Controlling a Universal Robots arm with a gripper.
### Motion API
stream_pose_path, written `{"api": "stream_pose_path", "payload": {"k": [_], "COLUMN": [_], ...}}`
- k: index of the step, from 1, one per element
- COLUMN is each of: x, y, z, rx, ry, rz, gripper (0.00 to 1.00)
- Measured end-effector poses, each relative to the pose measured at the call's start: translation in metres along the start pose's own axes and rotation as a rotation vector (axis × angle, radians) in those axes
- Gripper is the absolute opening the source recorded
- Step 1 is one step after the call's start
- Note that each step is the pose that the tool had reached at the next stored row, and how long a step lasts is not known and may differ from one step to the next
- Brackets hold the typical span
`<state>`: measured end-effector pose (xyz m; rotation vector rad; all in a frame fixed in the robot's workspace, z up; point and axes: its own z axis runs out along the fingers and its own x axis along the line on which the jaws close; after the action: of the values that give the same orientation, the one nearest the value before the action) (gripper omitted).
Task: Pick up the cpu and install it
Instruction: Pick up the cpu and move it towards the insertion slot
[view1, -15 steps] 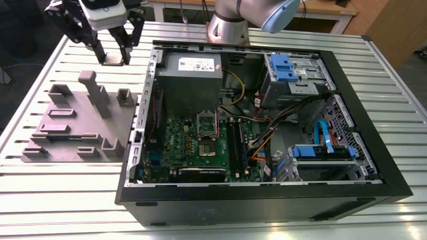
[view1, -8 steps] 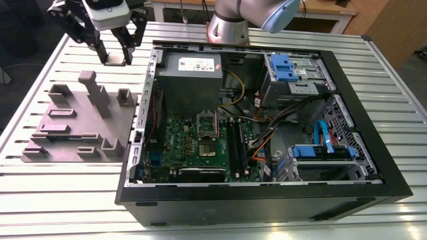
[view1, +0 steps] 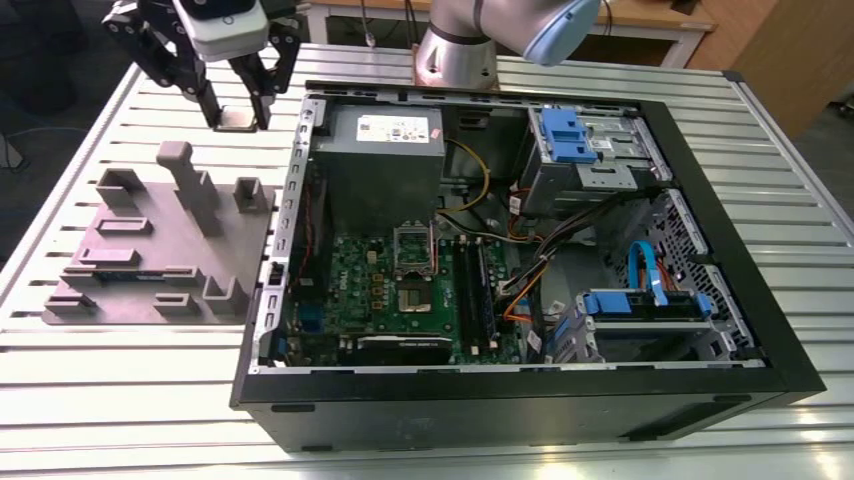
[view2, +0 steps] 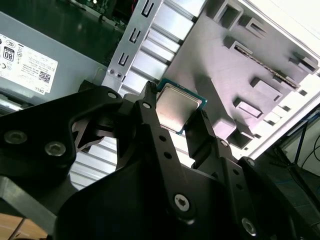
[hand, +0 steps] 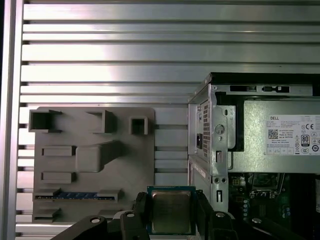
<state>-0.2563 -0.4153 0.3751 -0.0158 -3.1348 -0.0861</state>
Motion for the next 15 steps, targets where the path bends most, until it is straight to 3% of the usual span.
{"api": "stream_pose_path", "payload": {"k": [15], "x": [-0.0067], "y": [0.0001], "z": [0.0000], "rx": [0.0000], "ry": [0.0000], "rz": [0.000], "gripper": [0.47]}}
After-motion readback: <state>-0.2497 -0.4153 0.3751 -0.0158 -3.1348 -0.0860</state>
